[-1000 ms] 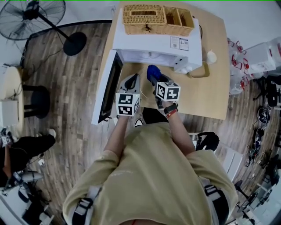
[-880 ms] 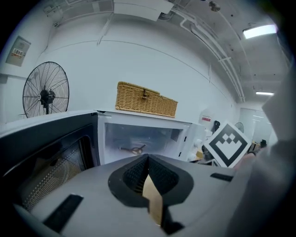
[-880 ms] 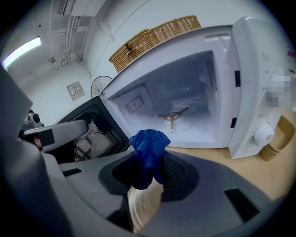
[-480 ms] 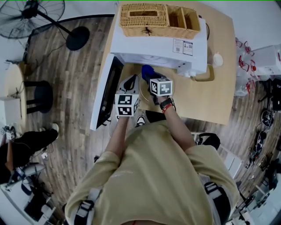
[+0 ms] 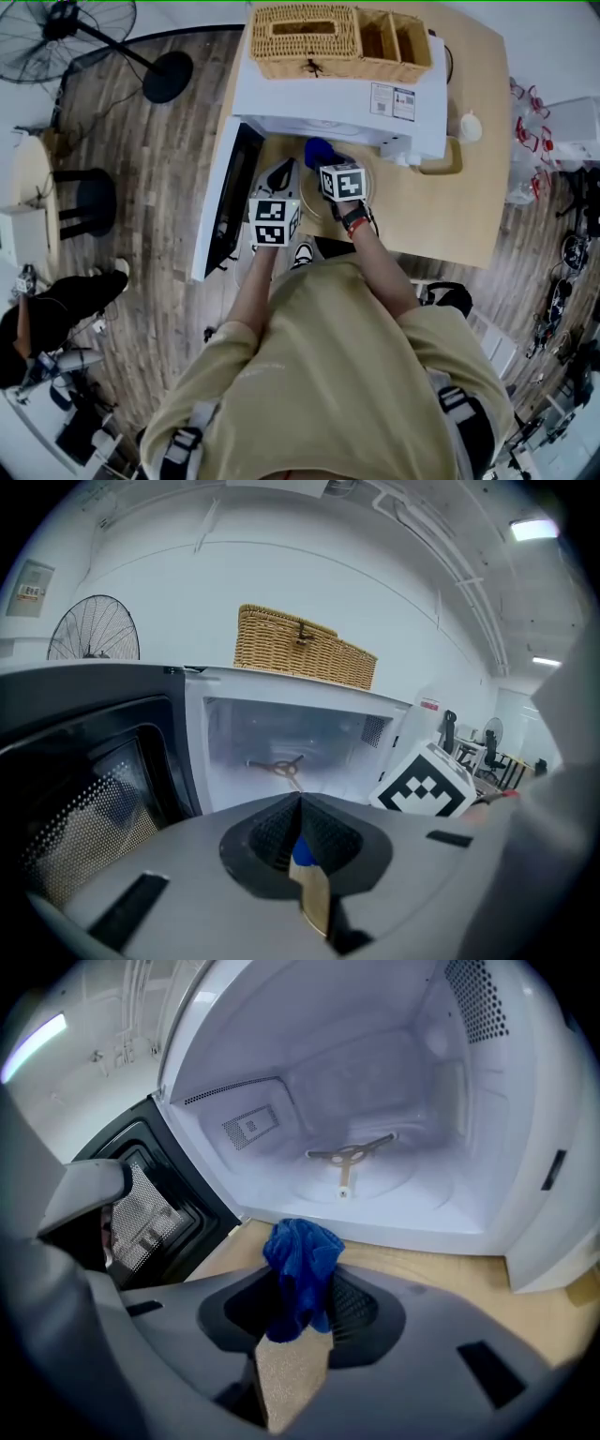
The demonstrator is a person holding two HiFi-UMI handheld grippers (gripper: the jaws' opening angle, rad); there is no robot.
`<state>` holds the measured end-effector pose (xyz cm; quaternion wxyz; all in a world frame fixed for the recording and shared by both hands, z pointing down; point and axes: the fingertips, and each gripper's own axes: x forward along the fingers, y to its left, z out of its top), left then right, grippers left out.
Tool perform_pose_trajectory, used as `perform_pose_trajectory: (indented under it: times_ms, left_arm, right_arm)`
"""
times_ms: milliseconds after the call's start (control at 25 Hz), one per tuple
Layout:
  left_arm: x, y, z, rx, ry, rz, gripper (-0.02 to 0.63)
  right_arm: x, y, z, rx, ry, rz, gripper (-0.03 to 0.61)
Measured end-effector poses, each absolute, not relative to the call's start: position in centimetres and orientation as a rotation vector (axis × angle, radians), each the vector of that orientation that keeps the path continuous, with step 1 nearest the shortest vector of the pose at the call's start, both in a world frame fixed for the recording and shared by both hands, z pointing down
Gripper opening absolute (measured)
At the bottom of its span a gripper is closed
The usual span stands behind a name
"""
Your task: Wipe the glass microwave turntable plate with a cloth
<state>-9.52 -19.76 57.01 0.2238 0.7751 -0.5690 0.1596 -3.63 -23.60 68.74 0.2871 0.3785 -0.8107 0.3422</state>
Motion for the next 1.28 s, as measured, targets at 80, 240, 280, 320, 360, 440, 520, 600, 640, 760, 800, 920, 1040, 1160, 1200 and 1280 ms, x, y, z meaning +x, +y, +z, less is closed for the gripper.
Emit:
perform_pose_trajectory:
  times_ms: [80,240,280,320,360,440,520,600,640,760,800,920,1040,1160,1200,1280]
  left_arm:
    - [-9.2,-19.9,57.1,2.143,-1.564,0.445,0.009]
    - [-8.6,-20.1,57.2,2.153,-1.549,0.452,0.009]
    - [-8.4,-20.1,57.2,2.156,-1.544,0.452,0.009]
    - [-8.3,-20.2,57.3,2.159,-1.54,0.452,0.009]
    - [-8.1,-20.3,57.4,2.161,-1.535,0.453,0.009]
    - [-7.8,-20.4,57.5,2.166,-1.525,0.453,0.009]
    - [-7.2,-20.4,57.5,2.177,-1.512,0.454,0.009]
    - [-6.7,-20.4,57.6,2.19,-1.495,0.459,0.009]
    - [-6.4,-20.4,57.7,2.196,-1.486,0.461,0.009]
    - [-5.5,-20.4,57.8,2.214,-1.461,0.465,0.009]
    - [-5.3,-20.4,57.9,2.219,-1.454,0.465,0.009]
    - [-4.5,-20.4,57.8,2.233,-1.434,0.464,0.009]
    - [-3.8,-20.5,57.7,2.252,-1.418,0.462,0.009]
    - [-3.3,-20.4,57.6,2.263,-1.407,0.465,0.009]
    - [-3.3,-20.3,57.6,2.265,-1.406,0.469,0.009]
    - [-3.2,-20.1,57.6,2.264,-1.406,0.468,0.009]
  right_arm:
    - [-3.3,-23.7,68.9,1.019,-2.157,0.924,0.152]
    - [-2.7,-23.7,68.8,1.033,-2.151,0.943,0.15]
    - [-2.5,-23.7,68.8,1.039,-2.15,0.946,0.15]
    - [-2.2,-23.7,68.8,1.045,-2.149,0.949,0.15]
    - [-2.0,-23.7,68.8,1.052,-2.148,0.954,0.15]
    - [-1.3,-23.7,68.8,1.068,-2.143,0.965,0.15]
    - [-0.5,-23.7,68.8,1.088,-2.134,0.977,0.15]
    - [0.3,-23.7,68.8,1.11,-2.125,0.986,0.15]
    - [0.7,-23.7,68.8,1.121,-2.12,0.989,0.15]
    - [2.0,-23.6,68.8,1.153,-2.104,0.99,0.15]
    - [2.4,-23.5,68.9,1.165,-2.1,0.992,0.15]
    - [3.9,-23.5,68.9,1.202,-2.085,1.005,0.15]
    - [5.6,-23.4,68.8,1.24,-2.062,1.016,0.15]
    - [7.0,-23.3,68.8,1.276,-2.038,1.018,0.15]
    - [7.4,-23.3,68.7,1.286,-2.031,1.017,0.15]
    - [8.1,-23.2,68.7,1.304,-2.019,1.015,0.15]
